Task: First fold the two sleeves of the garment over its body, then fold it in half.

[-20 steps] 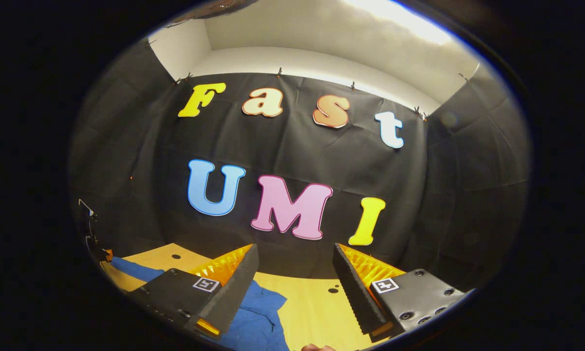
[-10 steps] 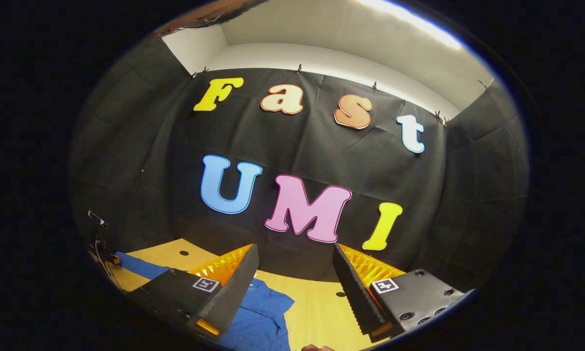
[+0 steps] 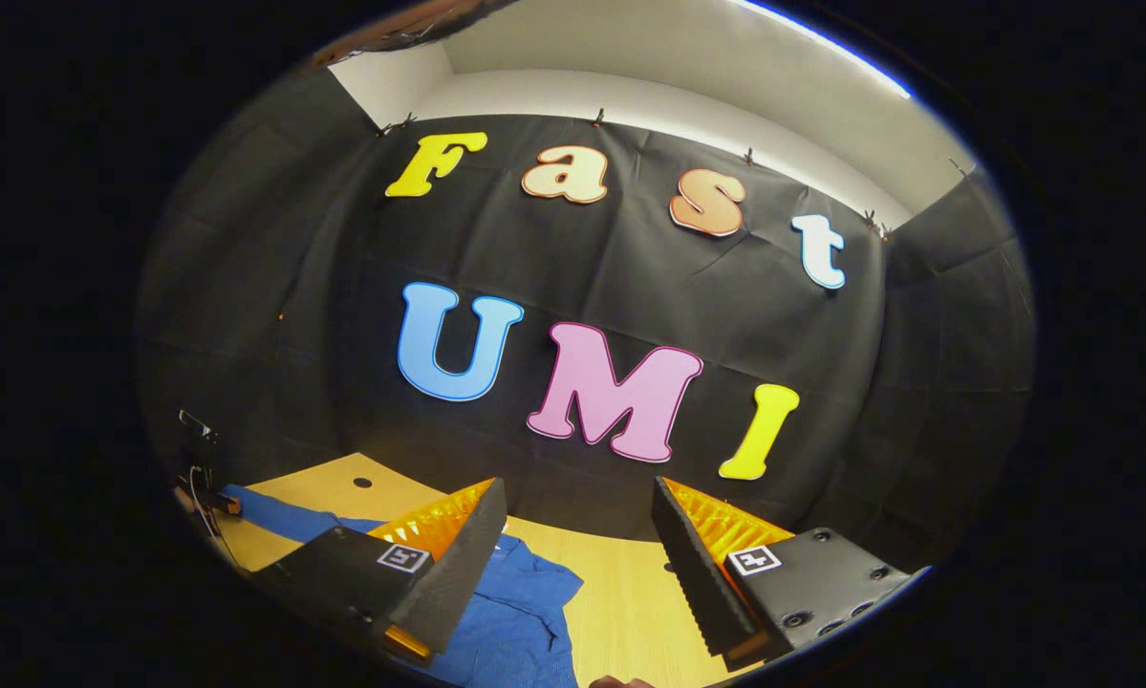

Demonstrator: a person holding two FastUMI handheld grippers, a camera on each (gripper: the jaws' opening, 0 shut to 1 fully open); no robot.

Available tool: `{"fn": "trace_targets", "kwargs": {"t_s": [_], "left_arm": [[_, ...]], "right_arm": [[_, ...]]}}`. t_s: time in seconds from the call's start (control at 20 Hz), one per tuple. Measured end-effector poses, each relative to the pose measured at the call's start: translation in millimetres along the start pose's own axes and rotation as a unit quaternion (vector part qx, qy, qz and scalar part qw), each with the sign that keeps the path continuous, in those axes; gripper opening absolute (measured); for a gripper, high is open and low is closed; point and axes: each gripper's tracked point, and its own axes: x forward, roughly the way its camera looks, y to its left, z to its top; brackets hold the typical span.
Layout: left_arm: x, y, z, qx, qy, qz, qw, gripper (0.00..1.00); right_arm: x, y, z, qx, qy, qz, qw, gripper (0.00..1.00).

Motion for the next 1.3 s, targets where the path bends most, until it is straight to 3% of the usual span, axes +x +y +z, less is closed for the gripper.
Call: {"fn": "trace_targets", "kwargs": {"t_s": [0.25,0.3,0.45,0.5,0.55,0.6,0.8,0.9,1.05,1.3], "left_arm": [[8.9,4.8,2.0,0.013,0.007,0.009,1.0,0.84],[8.3,6.0,1.6,0.01,0.007,0.009,1.0,0.84],[8.2,5.8,-0.3,0.01,0.01,0.008,1.0,0.84],[7.4,4.9,-0.2,0.009,0.009,0.006,1.0,0.84],[9.3,6.8,0.4,0.006,0.008,0.01,1.0,0.81],[9.4,12.1,-0.7,0.0,0.01,0.016,1.0,0.69],[8.6,14.5,1.0,-0.031,0.025,0.007,0.999,0.21],[5.7,12.2,4.3,-0.037,0.049,0.014,0.998,0.05],[3.4,2.7,7.2,-0.025,0.07,0.003,0.997,0.0],[-18.4,-26.7,41.0,-0.018,0.029,-0.051,0.998,0.0]], "right_arm": [[7.6,12.6,-8.7,0.01,0.024,0.007,1.0,0.97],[7.6,13.8,-8.9,0.011,0.024,0.006,1.0,0.93],[10.0,17.2,-12.9,0.02,0.031,0.008,0.999,0.97],[10.3,18.3,-15.4,0.025,0.035,0.01,0.999,0.93],[9.4,19.1,-17.4,0.029,0.04,0.011,0.999,0.97],[8.4,18.0,-19.1,0.03,0.044,0.011,0.999,0.93],[4.6,9.0,-22.2,0.032,0.051,0.003,0.998,0.97],[3.1,7.4,-22.7,0.036,0.052,0.003,0.998,0.97],[0.8,7.5,-24.4,0.034,0.055,0.007,0.998,0.93],[-3.8,-3.3,-23.4,0.034,0.049,0.004,0.998,0.93]]}}
